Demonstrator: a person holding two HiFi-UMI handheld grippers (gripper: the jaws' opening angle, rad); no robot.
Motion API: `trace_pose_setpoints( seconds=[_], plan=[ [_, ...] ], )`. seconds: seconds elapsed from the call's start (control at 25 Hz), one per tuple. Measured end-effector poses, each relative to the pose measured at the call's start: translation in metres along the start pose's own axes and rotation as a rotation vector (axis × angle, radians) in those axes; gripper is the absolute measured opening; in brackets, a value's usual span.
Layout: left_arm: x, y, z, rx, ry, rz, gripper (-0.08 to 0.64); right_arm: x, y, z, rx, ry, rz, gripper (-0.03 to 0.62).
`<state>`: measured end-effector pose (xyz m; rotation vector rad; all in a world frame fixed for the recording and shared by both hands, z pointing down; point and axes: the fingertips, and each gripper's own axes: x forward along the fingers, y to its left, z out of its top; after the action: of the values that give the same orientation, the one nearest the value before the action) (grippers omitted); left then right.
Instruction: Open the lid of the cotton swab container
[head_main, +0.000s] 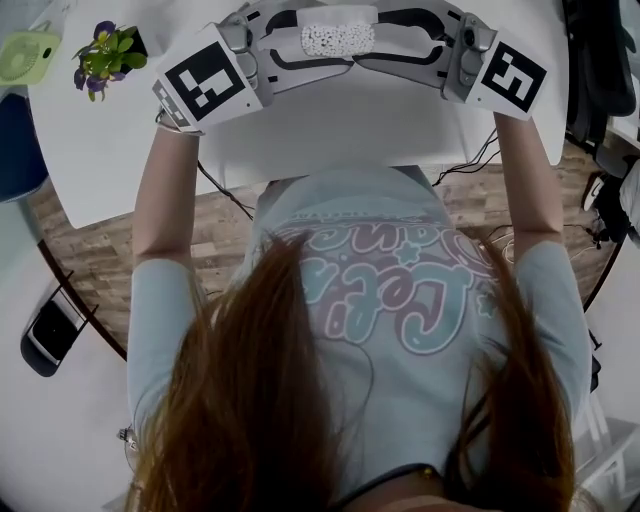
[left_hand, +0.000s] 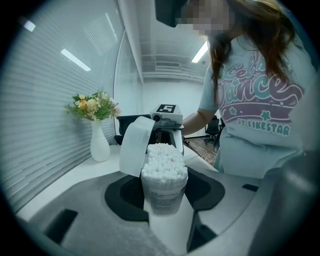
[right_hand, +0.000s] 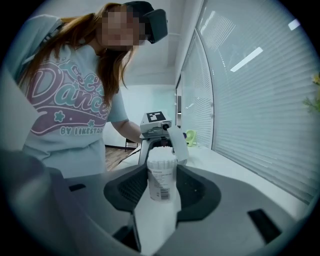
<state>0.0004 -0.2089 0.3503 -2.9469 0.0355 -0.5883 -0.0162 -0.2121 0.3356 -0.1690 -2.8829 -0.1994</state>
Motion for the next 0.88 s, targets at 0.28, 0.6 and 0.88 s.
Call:
trace_pose_setpoints(
  seconds=[0.28,0.6,0.88],
  plan=[
    [0.008,0.01,-0.019,-0.015,0.015,0.002,0.195,0.004,-0.01,-0.02,0.003,0.028,0.002,0.181],
    [0.013,0.013,-0.042,-0.021,0.048,-0.001,0.195,0.013,-0.013,-0.042,0.002,0.079,0.019,0.183],
    [0.017,0.016,-0.06,-0.049,0.08,-0.011,0.195,0.019,-0.018,-0.06,0.015,0.119,0.021,0.183]
  ],
)
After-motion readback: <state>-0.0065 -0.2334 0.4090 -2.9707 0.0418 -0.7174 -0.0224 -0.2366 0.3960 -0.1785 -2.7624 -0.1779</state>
